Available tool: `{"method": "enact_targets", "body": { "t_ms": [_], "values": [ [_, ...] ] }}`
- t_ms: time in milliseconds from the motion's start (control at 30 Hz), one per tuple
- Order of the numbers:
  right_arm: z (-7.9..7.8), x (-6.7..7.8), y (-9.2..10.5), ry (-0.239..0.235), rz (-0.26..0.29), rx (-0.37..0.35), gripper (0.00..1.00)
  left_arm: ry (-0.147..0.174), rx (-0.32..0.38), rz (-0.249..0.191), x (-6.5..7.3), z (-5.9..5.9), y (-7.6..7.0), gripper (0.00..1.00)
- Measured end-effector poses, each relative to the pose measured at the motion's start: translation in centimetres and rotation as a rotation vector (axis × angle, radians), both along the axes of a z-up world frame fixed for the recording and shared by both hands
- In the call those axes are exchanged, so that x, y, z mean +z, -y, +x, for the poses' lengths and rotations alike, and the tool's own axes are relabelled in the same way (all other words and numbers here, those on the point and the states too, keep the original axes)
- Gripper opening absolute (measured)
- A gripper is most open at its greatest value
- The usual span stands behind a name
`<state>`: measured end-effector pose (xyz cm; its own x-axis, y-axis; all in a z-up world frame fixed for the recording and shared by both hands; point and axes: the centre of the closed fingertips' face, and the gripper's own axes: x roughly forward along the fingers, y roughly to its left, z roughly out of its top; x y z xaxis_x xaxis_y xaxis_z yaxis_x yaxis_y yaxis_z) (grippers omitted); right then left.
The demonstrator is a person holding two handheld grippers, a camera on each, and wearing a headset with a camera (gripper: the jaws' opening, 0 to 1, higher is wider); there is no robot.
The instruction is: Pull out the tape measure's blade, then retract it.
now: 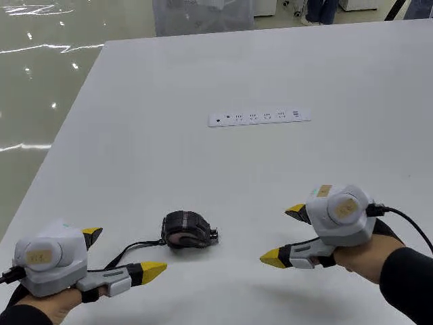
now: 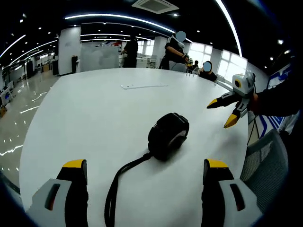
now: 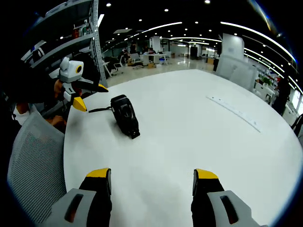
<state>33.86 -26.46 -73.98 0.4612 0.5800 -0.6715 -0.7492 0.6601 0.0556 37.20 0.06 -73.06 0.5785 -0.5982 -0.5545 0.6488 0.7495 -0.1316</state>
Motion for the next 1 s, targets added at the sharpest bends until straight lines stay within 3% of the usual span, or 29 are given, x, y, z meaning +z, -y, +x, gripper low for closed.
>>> {"method": "enact_targets", "body": {
  "t_ms": [167,200,267,333,467,533,800,833,867,933,1000],
  "values": [
    [-1.2,0.6,2.7,-0.007,0.031,-0.068,0.70,0.023,-0.008,-0.021,0.7,-0.9,-0.5,0.99],
    [-1.5,0.7,3.1,0.003,0.029,-0.074,0.71,0.006,-0.024,-0.047,0.9,-1.4,-0.2,0.99],
    [-2.2,0.8,3.9,0.004,0.025,-0.081,0.74,0.002,-0.040,-0.048,0.8,-1.8,-0.5,0.99],
    [-2.6,1.0,4.5,0.010,0.025,-0.089,0.78,0.013,-0.039,-0.005,0.6,-1.9,-1.2,0.99],
    [-3.7,1.4,6.2,0.021,0.021,-0.109,0.85,0.018,-0.057,-0.013,1.0,-2.7,-2.0,0.99],
    [-4.4,1.2,7.3,0.024,0.000,-0.118,0.85,0.006,-0.044,-0.005,0.9,-2.8,-2.6,0.99],
    [-5.8,2.1,10.2,0.037,-0.005,-0.168,0.96,0.044,-0.024,-0.046,2.9,-2.4,-3.4,0.99],
    [-5.9,2.2,10.4,0.038,-0.002,-0.173,0.97,0.043,-0.027,-0.045,3.0,-2.5,-3.4,0.99],
    [-6.1,2.3,10.8,0.037,0.001,-0.183,0.97,0.012,-0.042,-0.067,3.1,-2.9,-3.2,0.99],
    [-6.4,2.2,11.4,0.038,-0.004,-0.189,0.99,0.040,-0.040,-0.034,3.2,-2.5,-3.8,0.99],
    [-6.6,2.3,11.9,0.038,0.001,-0.192,0.99,0.040,-0.039,-0.035,3.3,-2.6,-4.0,0.99]
  ]
}}
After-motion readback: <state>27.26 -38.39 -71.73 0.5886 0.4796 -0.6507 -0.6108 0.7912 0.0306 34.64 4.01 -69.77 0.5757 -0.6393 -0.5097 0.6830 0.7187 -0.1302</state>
